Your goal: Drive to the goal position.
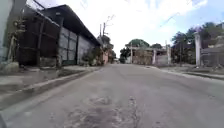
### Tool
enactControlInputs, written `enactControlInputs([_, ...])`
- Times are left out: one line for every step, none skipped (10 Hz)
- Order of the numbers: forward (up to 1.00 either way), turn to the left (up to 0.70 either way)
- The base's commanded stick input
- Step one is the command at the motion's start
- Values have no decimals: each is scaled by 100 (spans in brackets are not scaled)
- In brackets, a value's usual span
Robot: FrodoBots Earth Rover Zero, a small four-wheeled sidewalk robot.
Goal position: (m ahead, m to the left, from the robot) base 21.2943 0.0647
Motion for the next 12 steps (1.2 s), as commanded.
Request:
enactControlInputs([100,7])
enactControlInputs([100,4])
enactControlInputs([100,0])
enactControlInputs([100,7])
enactControlInputs([100,-9])
enactControlInputs([100,-32])
enactControlInputs([100,-38])
enactControlInputs([100,-24])
enactControlInputs([100,0])
enactControlInputs([100,0])
enactControlInputs([100,0])
enactControlInputs([100,0])
